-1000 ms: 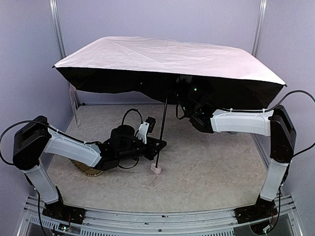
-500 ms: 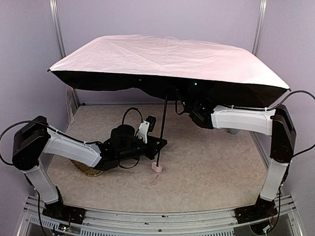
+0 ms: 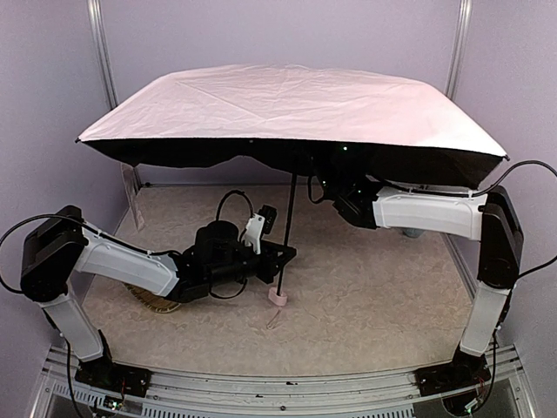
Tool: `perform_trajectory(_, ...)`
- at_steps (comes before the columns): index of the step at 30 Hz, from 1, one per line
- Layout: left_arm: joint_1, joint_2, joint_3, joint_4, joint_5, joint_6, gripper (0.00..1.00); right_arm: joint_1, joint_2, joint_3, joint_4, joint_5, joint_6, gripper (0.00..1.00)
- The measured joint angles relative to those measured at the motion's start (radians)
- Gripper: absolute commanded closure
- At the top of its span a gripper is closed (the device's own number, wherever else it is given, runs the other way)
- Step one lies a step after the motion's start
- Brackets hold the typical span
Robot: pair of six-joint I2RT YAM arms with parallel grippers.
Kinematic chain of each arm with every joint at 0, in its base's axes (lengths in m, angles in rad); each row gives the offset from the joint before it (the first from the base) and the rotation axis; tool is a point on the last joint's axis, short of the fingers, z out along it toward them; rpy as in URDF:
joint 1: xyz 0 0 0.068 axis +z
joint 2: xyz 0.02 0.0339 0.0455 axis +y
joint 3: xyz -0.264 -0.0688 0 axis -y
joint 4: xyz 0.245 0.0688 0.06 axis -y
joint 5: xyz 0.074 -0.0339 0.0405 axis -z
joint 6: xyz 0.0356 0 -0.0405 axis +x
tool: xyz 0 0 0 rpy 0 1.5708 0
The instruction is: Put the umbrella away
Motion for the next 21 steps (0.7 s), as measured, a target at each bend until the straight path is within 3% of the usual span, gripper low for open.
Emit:
perform_trajectory(7, 0.043, -0.008, -0.004, -0.009, 0.051, 0.001, 1.0, -0.006, 0.0, 0.011, -0.049, -0.088, 0.041, 1.0)
perform_trajectory(14, 0.076, -0.061, -0.043, -0.017, 0.106, 0.024, 1.0, -0.016, -0.042, 0.002, -0.117, -0.31, 0.107, 1.0)
perform_trajectory(21, 0.08, -0.124, -0.063, -0.021, 0.135, 0.056, 1.0, 0.0, -0.101, -0.033, -0.124, -0.392, 0.112, 1.0)
